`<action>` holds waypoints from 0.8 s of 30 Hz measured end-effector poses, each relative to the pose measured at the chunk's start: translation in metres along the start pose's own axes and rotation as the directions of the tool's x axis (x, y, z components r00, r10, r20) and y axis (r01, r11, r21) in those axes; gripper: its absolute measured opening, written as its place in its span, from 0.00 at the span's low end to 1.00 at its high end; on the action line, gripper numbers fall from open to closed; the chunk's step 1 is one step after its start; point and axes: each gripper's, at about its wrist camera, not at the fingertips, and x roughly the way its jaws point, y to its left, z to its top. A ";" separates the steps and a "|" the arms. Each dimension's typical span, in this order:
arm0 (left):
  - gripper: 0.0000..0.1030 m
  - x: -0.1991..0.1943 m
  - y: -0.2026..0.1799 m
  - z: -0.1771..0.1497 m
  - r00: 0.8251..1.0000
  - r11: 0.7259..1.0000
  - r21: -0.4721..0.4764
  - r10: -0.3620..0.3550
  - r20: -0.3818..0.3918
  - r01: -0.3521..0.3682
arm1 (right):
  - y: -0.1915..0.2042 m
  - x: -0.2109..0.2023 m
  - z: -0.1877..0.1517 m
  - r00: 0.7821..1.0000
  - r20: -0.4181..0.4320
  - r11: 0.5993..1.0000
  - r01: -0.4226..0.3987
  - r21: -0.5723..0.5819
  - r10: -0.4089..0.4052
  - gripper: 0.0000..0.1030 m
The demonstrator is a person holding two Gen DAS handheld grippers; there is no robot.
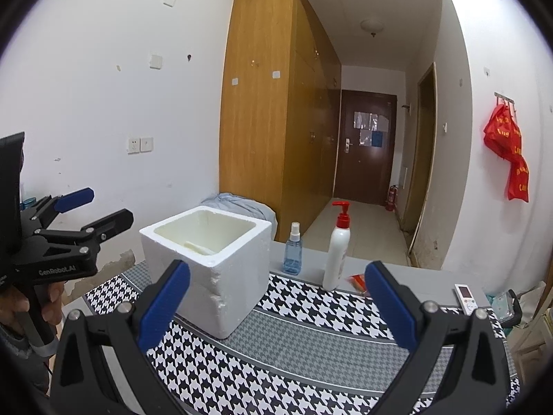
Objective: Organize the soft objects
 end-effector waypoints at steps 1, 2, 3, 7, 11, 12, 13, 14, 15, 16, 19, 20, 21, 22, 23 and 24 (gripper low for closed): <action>0.99 -0.002 0.000 -0.002 1.000 1.000 -0.002 0.002 0.005 -0.002 | 0.000 0.001 -0.002 1.000 -0.002 1.000 -0.001 0.003 0.001 0.99; 0.99 -0.003 0.000 -0.004 1.000 1.000 0.000 0.005 0.010 -0.005 | 0.000 0.001 -0.003 1.000 -0.003 1.000 -0.002 0.003 0.002 0.99; 0.99 -0.004 -0.001 -0.006 1.000 1.000 0.003 0.008 0.012 -0.008 | -0.001 0.002 -0.005 1.000 -0.003 1.000 0.002 0.006 -0.002 0.99; 0.99 -0.008 -0.002 -0.018 1.000 1.000 0.007 0.015 0.021 -0.015 | -0.003 0.002 -0.015 1.000 0.002 1.000 0.007 0.023 -0.007 0.99; 0.99 -0.012 -0.004 -0.030 1.000 1.000 -0.001 0.012 0.025 -0.012 | 0.000 0.002 -0.024 1.000 0.006 1.000 0.002 0.019 -0.003 0.99; 0.99 -0.012 -0.005 -0.032 1.000 1.000 0.001 0.014 0.024 -0.014 | 0.001 0.002 -0.026 1.000 0.006 1.000 0.007 0.017 -0.008 0.99; 0.99 -0.012 -0.006 -0.035 1.000 1.000 0.003 0.014 0.020 -0.014 | 0.002 0.002 -0.027 1.000 0.008 1.000 0.010 0.015 -0.010 0.99; 0.99 -0.011 -0.007 -0.039 1.000 1.000 0.006 0.018 0.012 -0.018 | 0.002 0.003 -0.029 1.000 0.008 1.000 0.010 0.017 -0.010 0.99; 0.99 -0.011 -0.007 -0.041 1.000 1.000 0.007 0.023 0.009 -0.023 | 0.002 0.003 -0.031 1.000 0.005 1.000 0.005 0.028 -0.005 0.99; 0.99 -0.010 -0.007 -0.043 1.000 1.000 0.005 0.026 0.007 -0.026 | 0.001 0.004 -0.034 1.000 0.000 0.999 -0.003 0.036 0.003 0.99; 0.99 -0.012 -0.004 -0.050 0.999 0.999 -0.003 0.039 0.002 -0.039 | 0.001 0.007 -0.041 1.000 -0.014 0.999 -0.003 0.048 0.004 0.99; 0.99 -0.013 -0.004 -0.052 0.999 0.999 -0.001 0.047 0.005 -0.047 | 0.002 0.007 -0.044 1.000 -0.012 0.999 -0.006 0.046 0.006 0.99; 0.99 -0.014 -0.004 -0.053 0.999 0.999 0.003 0.054 0.008 -0.054 | 0.003 0.007 -0.046 1.000 -0.014 0.999 -0.009 0.045 0.010 0.99; 0.99 -0.015 -0.004 -0.054 0.998 0.998 0.006 0.059 0.009 -0.059 | 0.004 0.008 -0.048 1.000 -0.016 0.999 -0.013 0.048 0.013 0.99; 0.99 -0.015 -0.004 -0.056 0.998 0.998 0.008 0.057 0.005 -0.057 | 0.004 0.008 -0.050 1.000 -0.016 0.999 -0.015 0.050 0.016 0.99; 0.99 -0.015 -0.003 -0.058 0.999 0.999 0.005 0.053 0.000 -0.053 | 0.005 0.009 -0.053 1.000 -0.017 0.998 -0.018 0.052 0.019 0.99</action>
